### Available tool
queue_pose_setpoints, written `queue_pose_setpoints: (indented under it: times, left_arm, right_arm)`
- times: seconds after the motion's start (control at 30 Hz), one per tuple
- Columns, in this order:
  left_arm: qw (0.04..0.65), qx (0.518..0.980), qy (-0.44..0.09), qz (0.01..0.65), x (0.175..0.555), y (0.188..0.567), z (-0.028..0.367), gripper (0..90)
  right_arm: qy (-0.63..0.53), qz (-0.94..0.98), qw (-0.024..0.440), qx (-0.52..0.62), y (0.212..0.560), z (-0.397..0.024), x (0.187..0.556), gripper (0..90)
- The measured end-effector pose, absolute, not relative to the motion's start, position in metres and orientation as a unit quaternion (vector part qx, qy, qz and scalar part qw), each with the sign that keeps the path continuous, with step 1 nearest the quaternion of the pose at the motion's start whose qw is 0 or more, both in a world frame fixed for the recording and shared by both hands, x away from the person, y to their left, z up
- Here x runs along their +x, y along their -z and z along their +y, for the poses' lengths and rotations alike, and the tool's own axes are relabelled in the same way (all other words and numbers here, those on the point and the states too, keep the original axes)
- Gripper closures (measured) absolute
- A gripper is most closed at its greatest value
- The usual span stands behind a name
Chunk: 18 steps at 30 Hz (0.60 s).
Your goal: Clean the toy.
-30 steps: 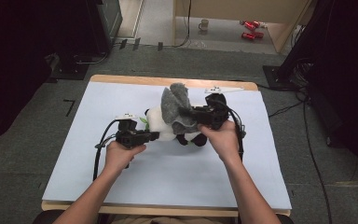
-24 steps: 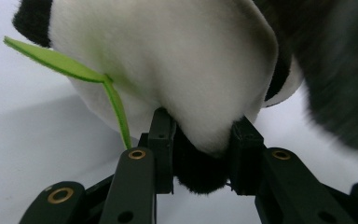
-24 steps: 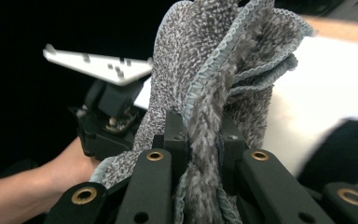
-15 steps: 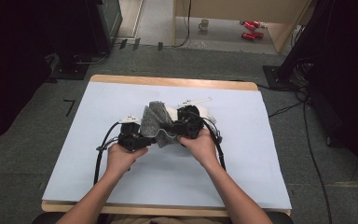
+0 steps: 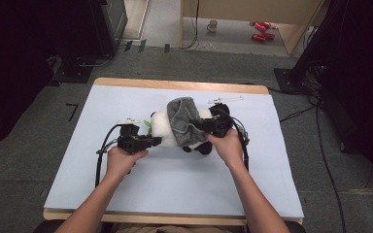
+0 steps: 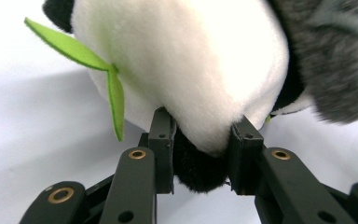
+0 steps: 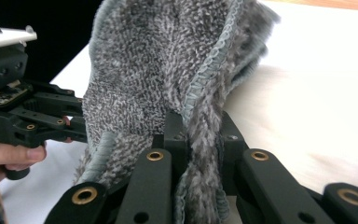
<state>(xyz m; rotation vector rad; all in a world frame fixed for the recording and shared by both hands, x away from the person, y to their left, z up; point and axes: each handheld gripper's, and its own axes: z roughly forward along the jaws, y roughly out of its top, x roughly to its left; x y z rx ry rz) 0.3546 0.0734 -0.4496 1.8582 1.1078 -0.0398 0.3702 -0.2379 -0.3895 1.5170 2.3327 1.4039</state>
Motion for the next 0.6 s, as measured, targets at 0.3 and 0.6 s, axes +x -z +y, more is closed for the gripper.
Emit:
queue_pose_setpoints:
  times: [0.3,0.6]
  left_arm:
    - [0.472,0.748,0.032,0.464,0.366,0.453,0.080,67.9]
    - [0.484,0.732,0.049,0.477,0.373,0.453,0.083,67.8]
  right_arm:
    - [-0.451,0.720,0.022,0.528,0.395,-0.280,0.372,79.7]
    - [-0.455,0.687,0.045,0.565,0.392,-0.320,0.367,79.9]
